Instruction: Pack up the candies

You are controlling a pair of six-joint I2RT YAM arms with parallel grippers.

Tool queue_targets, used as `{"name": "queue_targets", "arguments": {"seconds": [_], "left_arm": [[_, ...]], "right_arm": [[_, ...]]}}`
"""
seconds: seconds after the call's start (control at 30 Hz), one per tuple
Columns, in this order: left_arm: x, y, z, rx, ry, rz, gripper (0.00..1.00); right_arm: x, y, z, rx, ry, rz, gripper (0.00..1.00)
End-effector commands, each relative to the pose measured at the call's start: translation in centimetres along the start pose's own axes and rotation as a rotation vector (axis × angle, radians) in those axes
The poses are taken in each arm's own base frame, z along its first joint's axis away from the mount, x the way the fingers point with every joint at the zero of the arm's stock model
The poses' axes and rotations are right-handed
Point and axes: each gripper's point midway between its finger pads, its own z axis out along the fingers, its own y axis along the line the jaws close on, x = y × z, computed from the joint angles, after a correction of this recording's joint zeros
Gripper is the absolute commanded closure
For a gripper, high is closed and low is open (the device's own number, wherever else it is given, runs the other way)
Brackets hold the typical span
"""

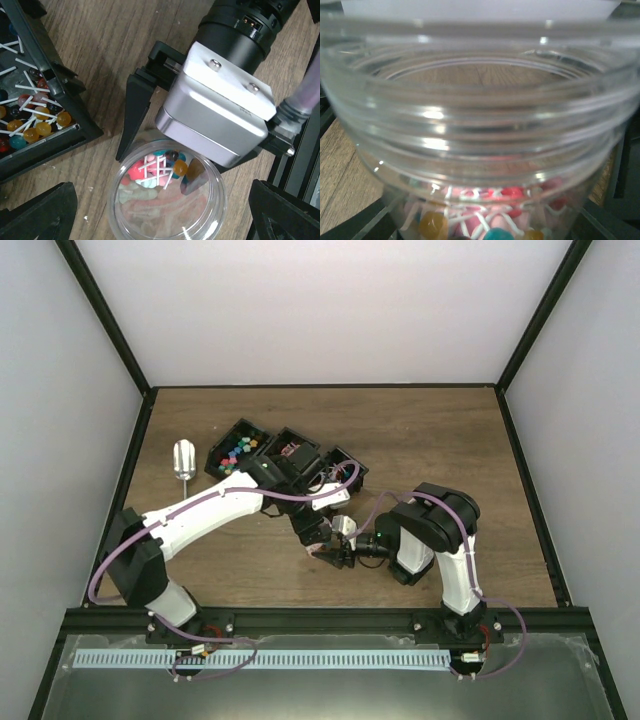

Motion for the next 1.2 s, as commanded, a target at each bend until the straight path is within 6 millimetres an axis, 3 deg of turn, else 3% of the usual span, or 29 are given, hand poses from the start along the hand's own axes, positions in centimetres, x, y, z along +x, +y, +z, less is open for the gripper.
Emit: {"name": "queue_targets", "arguments": {"seconds": [0.0,0.33,0.5,0.6,0.9,1.07,1.17], "left_arm": [[-0.1,0.0,0.8,0.001,-0.002,-0.079,0.05],[1.4,-0.1,1.9,-0.004,0.071,-0.073,0.15],[1.2,-0.1,2.1,-0.001,0.065,-0.04,0.35],[1.4,-0.4,2.2,0.017,0.071,0.032,0.43],[4.0,-0.5,3.1,0.062,0.149,0.483,0.45],[3.8,-0.6,3.1,0.108,0.166,0.662,0.45],[3.2,-0.2,2.9,0.105,0.166,0.729,0.36]], "right_arm": [[-6.4,-0.5,-1.0,0.07,-0.244,-0.188,0.45],[-6.4,-0.5,-1.0,0.069,-0.243,-0.186,0.45],[-6.4,-0.3,-1.0,0.061,-0.246,-0.189,0.45],[-6.4,-0.1,-1.0,0.052,-0.247,-0.19,0.45],[-6.4,0.8,-1.1,0.003,-0.252,-0.209,0.46],[-6.3,1.2,-1.2,-0.015,-0.251,-0.223,0.46],[-6.3,1.3,-1.2,-0.019,-0.251,-0.228,0.46]]}}
